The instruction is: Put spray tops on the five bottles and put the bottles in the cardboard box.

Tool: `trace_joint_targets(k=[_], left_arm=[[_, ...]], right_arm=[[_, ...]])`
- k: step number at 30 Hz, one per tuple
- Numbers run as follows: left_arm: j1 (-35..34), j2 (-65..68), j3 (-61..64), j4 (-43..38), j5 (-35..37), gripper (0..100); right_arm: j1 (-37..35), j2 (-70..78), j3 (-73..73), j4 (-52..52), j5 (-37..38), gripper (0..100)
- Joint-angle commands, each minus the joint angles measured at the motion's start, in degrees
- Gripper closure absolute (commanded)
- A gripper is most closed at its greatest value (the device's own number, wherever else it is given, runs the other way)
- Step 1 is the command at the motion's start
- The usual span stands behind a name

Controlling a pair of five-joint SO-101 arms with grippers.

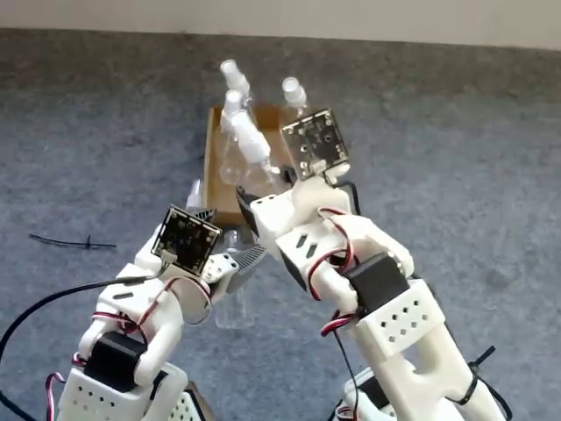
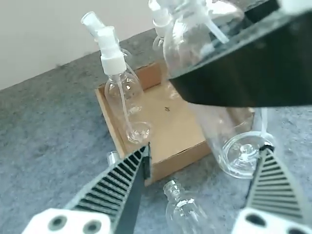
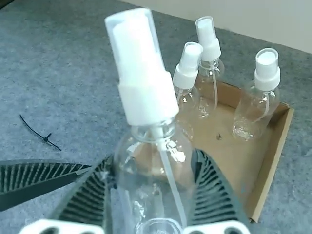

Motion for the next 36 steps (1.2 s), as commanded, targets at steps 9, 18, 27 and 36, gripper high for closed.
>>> trace_joint_targets(k=[9, 18, 27, 36], left_arm=[[-4.62, -0.04, -0.22, -3.52, -0.35, 69], [-4.53, -0.57, -0.75, -3.25, -0.18, 69], [-5.67, -0.57, -0.22, -1.76, -0.09, 69], [-14.73, -0.57, 0.31, -1.93, 1.41, 80]], right_arm=[[-1.63, -1.89, -4.00, 4.00, -0.26, 99.4], [3.91, 1.71, -3.65, -6.20, 0.53, 99.4], [14.64, 18.24, -1.71, -27.21, 5.80, 99.4], [14.81, 15.87, 20.26, -54.81, 5.63, 99.4]])
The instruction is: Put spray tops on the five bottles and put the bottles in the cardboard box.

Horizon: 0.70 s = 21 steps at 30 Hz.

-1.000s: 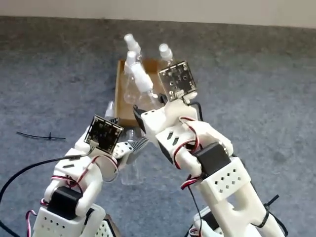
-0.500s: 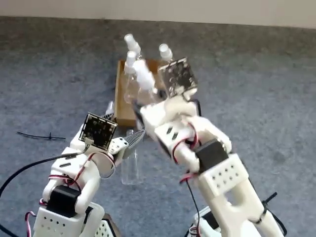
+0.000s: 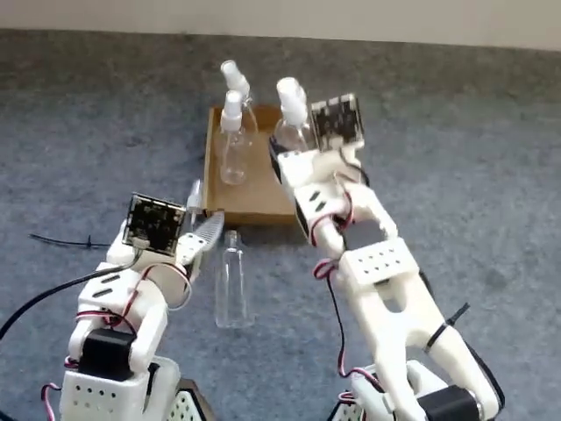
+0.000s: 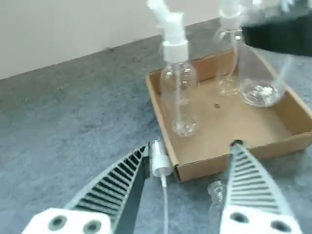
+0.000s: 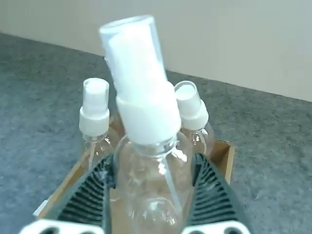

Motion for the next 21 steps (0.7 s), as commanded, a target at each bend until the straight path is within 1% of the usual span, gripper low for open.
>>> trace_joint_targets(k=[1, 3, 7, 16, 21], left_arm=[[-4.53, -0.57, -0.75, -0.26, 3.34, 80], [-5.93, -0.57, -0.84, -0.35, 5.10, 80], [-6.29, -0.57, -0.75, -0.44, 5.19, 80], [-6.11, -0.57, -0.57, -0.26, 5.27, 80], [-6.11, -0.57, -0.40, -0.44, 5.27, 80]], right_arm=[[0.75, -3.21, 10.42, -15.43, 0.35, 99.4], [0.75, -3.12, 14.55, -19.91, 0.35, 99.4], [0.75, -1.45, 18.24, -26.24, 0.35, 99.4], [0.75, 10.68, 16.48, -36.35, 0.35, 99.4], [0.92, 17.10, 11.56, -37.14, 0.35, 99.4]])
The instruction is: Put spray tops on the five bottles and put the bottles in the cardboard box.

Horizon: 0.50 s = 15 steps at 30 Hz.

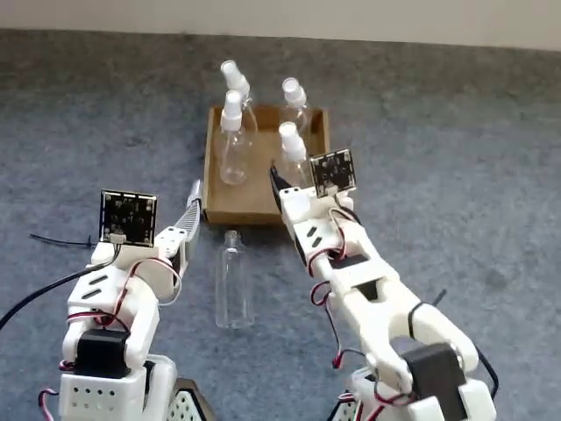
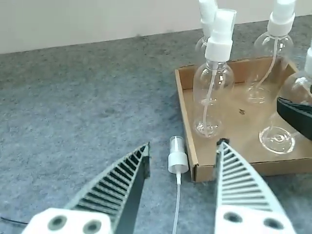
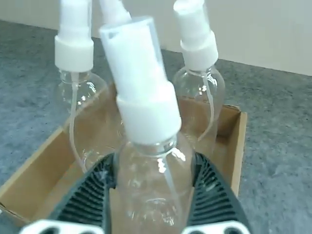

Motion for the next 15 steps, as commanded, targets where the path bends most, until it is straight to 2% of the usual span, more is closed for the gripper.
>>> trace_joint_targets(k=[1, 15], left_arm=[[-0.66, -0.57, -0.40, -0.44, 0.44, 80], [-0.66, -0.57, -0.31, -0.44, 0.44, 80]], right_arm=[[0.92, 3.65, -6.64, -2.15, 0.35, 99.4], [1.19, 7.96, -11.47, -2.24, 0.26, 99.4]])
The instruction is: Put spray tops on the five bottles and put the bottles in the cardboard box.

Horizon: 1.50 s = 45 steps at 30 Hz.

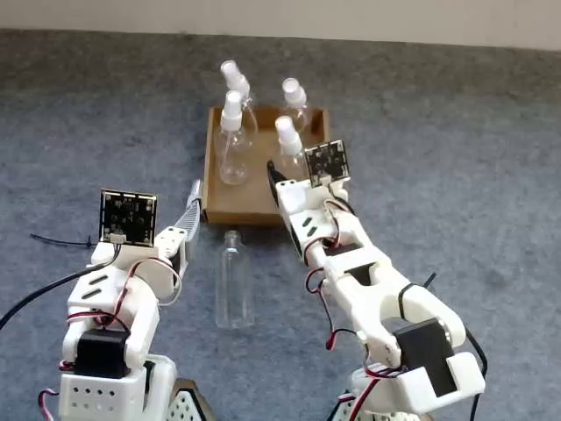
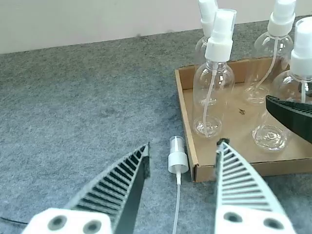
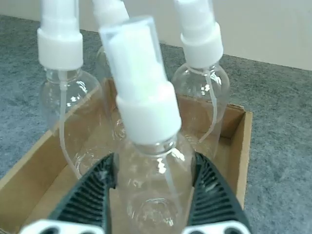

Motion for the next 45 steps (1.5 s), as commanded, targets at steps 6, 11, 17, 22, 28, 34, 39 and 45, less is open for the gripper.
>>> trace_joint_targets(k=[6, 11, 17, 22, 28, 34, 39, 45], left_arm=[[-0.57, -0.57, -0.31, -0.44, 0.44, 80], [-0.57, -0.57, -0.22, -0.44, 0.44, 80], [-0.57, -0.57, -0.22, -0.44, 0.44, 80], [-0.57, -0.57, -0.22, -0.44, 0.44, 80], [-0.57, -0.57, -0.22, -0.44, 0.44, 80], [-0.57, -0.57, -0.22, -0.44, 0.35, 80], [-0.57, -0.57, -0.22, -0.44, 0.35, 80], [-0.57, -0.57, -0.22, -0.44, 0.35, 80]], right_arm=[[1.54, -0.31, -6.29, -1.54, 0.26, 99.4], [1.80, -0.22, -6.29, -1.54, 0.35, 99.4], [2.42, -0.13, -6.29, -1.54, 0.35, 99.4], [2.33, -0.13, -6.37, -1.54, 0.26, 99.4], [2.15, 3.65, -8.40, -1.54, 0.26, 99.4], [2.24, 4.88, -9.10, -1.54, 0.26, 99.4], [2.24, 4.88, -8.92, -1.54, 0.26, 99.0], [2.07, 4.79, -8.75, -1.54, 0.35, 93.6]])
